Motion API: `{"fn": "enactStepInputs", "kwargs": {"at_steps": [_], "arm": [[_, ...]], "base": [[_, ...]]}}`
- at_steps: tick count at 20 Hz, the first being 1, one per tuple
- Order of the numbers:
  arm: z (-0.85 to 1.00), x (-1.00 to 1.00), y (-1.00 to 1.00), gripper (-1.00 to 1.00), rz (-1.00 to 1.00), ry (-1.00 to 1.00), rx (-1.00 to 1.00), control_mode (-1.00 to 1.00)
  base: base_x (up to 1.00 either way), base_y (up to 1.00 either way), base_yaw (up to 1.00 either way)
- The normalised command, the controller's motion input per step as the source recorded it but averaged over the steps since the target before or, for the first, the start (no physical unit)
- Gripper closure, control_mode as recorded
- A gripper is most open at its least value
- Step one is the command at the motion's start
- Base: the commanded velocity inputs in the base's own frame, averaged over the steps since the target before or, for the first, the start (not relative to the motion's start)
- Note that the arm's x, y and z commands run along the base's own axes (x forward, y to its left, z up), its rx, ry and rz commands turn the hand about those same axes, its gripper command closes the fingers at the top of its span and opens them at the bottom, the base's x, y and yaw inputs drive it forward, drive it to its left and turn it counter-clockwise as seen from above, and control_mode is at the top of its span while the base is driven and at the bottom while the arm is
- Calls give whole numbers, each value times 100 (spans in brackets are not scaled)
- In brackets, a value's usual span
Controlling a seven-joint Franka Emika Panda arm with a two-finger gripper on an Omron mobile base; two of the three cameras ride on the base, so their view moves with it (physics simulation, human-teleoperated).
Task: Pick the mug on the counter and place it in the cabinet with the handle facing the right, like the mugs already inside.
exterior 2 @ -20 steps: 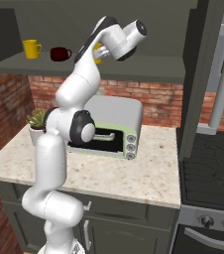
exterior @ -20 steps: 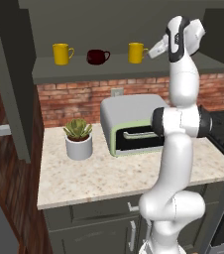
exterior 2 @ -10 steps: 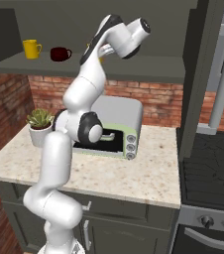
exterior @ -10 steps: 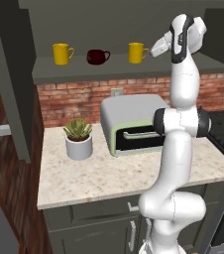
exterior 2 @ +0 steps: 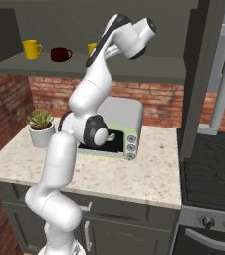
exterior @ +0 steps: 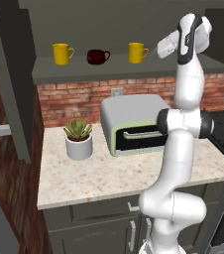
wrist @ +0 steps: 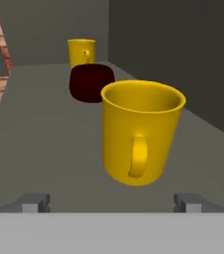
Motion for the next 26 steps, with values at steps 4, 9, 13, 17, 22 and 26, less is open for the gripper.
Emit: {"fn": "enactStepInputs", "kwargs": {"at_steps": [4, 9, 13, 17, 22, 26], "arm": [[-26, -40, 0, -100, 3, -7, 0, -100], [-29, -42, 2, -100, 2, -8, 0, -100], [-32, -45, 10, -100, 0, -9, 0, -100], [-39, -51, 21, -100, 0, -9, 0, -100], [-39, -57, 32, -100, 0, -10, 0, -100], [-33, -58, 33, -100, 0, -11, 0, -100]], "base": [[0, 0, 0], [0, 0, 0], [0, 0, 0], [0, 0, 0], [0, 0, 0], [0, 0, 0]]}}
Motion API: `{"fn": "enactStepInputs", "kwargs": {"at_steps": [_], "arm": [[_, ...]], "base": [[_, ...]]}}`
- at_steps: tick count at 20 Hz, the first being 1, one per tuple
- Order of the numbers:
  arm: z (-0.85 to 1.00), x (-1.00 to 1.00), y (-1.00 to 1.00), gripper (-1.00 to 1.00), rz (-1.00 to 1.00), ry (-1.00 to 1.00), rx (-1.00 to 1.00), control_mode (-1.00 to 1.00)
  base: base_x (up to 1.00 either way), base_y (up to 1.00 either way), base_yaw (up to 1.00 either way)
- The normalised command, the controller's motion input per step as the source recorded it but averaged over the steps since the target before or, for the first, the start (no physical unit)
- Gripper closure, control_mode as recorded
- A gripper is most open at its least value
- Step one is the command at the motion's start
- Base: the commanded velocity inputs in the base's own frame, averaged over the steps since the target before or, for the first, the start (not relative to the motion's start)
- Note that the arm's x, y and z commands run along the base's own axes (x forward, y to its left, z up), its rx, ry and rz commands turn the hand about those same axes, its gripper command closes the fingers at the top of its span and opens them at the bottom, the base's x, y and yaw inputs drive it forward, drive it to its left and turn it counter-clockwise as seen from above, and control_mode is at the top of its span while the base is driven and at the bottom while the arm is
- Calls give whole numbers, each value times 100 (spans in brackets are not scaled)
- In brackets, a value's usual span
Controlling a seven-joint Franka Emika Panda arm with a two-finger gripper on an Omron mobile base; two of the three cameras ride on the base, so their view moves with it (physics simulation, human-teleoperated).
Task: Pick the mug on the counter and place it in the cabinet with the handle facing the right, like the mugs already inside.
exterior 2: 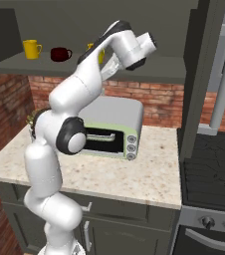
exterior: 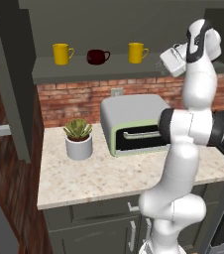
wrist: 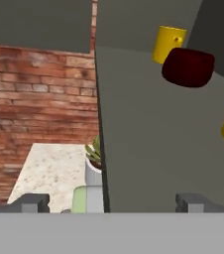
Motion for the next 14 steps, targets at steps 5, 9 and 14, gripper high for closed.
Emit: {"fn": "enactStepInputs", "kwargs": {"at_steps": [5, 9, 14], "arm": [[-26, -56, 30, -100, 0, -10, 0, -100], [-21, -57, 27, -100, 0, -11, 0, -100], [-14, -48, 17, -100, 2, -11, 0, -100]], "base": [[0, 0, 0], [0, 0, 0], [0, 0, 0]]}}
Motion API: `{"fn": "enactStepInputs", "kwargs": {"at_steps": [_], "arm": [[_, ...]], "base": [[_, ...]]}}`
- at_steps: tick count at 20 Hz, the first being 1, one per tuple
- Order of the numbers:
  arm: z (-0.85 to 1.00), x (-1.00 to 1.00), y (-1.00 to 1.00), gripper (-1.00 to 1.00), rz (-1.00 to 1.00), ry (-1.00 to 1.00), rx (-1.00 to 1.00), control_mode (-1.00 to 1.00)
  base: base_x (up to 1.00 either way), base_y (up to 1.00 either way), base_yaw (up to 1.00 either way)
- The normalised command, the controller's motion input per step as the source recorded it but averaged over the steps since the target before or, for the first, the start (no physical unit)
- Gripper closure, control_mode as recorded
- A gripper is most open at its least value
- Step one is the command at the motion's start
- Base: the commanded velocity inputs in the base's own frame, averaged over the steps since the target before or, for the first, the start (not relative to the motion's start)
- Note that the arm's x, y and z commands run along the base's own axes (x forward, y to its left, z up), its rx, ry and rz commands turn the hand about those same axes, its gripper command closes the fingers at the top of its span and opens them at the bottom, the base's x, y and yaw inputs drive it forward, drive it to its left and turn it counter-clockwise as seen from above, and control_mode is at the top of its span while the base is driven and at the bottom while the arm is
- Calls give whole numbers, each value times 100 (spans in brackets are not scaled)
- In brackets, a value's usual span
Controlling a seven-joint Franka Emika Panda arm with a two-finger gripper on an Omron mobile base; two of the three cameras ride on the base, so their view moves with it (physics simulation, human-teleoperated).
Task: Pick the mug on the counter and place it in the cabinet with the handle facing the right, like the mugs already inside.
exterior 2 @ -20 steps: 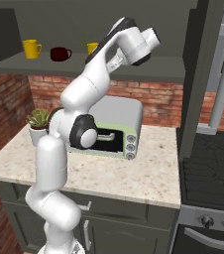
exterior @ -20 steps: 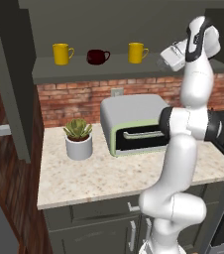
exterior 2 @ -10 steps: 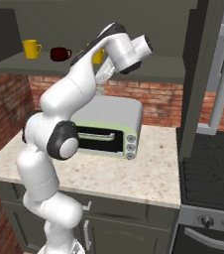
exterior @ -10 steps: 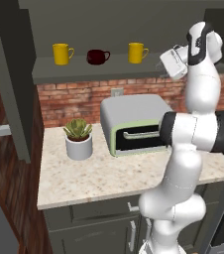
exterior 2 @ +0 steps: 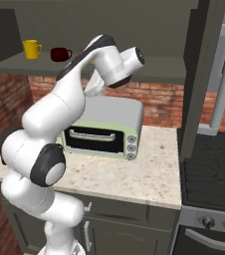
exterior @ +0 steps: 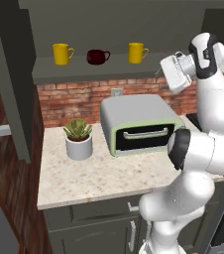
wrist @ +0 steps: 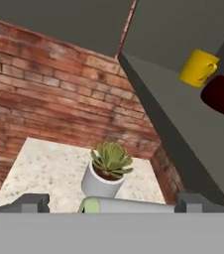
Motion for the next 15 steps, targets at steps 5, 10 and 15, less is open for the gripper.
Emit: {"fn": "enactStepInputs", "kwargs": {"at_steps": [5, 10, 15], "arm": [[-3, -31, 7, -100, 15, -9, -8, -100], [-2, -27, 2, -100, 30, -7, -20, -100], [-12, -31, 0, -100, 33, -7, -27, -100]], "base": [[0, 0, 0], [0, 0, 0], [0, 0, 0]]}}
